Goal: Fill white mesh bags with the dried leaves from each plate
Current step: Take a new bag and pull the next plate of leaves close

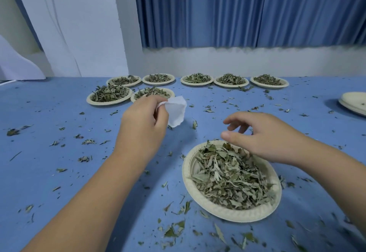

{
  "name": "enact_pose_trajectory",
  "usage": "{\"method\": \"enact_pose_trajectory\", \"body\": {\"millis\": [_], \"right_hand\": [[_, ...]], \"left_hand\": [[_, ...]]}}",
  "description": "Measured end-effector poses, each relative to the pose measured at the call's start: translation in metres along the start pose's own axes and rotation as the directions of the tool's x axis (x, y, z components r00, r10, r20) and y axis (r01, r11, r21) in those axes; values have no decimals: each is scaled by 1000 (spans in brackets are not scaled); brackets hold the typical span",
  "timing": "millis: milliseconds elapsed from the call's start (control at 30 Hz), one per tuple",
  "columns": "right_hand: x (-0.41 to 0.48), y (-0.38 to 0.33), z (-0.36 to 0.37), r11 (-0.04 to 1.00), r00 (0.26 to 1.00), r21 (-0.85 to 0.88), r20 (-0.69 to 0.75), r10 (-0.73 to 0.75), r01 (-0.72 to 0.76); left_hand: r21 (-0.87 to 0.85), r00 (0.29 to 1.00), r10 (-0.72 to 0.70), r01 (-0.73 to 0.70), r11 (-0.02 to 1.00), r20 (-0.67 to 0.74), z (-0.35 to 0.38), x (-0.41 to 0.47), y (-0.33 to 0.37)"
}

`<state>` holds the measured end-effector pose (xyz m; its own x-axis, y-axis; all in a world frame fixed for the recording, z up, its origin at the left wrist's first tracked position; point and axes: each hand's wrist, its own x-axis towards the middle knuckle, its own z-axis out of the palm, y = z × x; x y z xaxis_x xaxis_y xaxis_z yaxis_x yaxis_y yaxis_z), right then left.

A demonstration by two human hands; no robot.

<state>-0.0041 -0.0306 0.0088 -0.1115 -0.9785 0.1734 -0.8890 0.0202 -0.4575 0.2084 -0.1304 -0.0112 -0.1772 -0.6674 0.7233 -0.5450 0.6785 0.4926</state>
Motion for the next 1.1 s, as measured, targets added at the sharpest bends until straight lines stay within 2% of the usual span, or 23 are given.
{"method": "enact_pose_trajectory", "body": {"millis": [67,200,333,600,867,1100], "right_hand": [[2,-18,0,996,998,-85,57,-27,32],[2,-43,14,937,987,-351,152,54,3],[2,-48,24,897,983,-438,184,26,58],[2,-50,33,882,977,-449,205,-54,143],[0,-45,38,873,975,-450,195,-109,188],[-3,-35,39,900,975,-389,170,-142,199]], "left_hand": [[76,998,59,-60,995,20,-1,0,0],[140,986,157,-164,977,60,-3,-1,3],[147,981,91,-118,982,173,0,-2,5],[194,949,30,-95,976,315,7,-8,7],[184,949,-60,2,983,310,12,-12,5],[117,946,-76,41,992,314,16,-14,4]]}}
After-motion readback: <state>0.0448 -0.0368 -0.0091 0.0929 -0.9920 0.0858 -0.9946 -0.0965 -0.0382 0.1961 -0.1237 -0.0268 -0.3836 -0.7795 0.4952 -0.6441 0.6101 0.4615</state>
